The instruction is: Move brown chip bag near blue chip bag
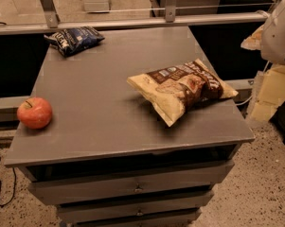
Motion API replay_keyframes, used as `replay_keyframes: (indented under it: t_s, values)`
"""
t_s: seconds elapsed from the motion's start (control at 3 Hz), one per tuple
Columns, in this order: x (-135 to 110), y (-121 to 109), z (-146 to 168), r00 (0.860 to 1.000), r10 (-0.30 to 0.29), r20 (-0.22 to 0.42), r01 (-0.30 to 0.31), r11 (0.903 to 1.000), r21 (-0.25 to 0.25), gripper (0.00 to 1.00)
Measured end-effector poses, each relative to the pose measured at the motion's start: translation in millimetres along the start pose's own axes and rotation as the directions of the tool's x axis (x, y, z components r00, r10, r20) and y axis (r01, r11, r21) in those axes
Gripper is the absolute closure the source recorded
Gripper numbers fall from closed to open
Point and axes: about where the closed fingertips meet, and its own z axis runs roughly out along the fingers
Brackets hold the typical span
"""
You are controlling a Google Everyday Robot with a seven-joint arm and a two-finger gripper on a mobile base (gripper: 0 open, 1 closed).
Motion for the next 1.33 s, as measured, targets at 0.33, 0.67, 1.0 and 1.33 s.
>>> replay_keyframes:
  t_s: [0.33, 0.67, 1.0, 1.33]
  values:
    - [0, 0, 0, 1.0, 0.0, 0.0, 0.0, 1.0, 0.0, 0.0]
    - [-9, -4, 12, 0.998, -0.009, 0.062, 0.008, 0.9999, 0.007, 0.0]
    - [-27, -16, 49, 0.986, -0.004, 0.164, 0.006, 0.9999, -0.015, 0.0]
    - [-44, -29, 87, 0.964, 0.023, 0.264, -0.01, 0.9987, -0.051, 0.0]
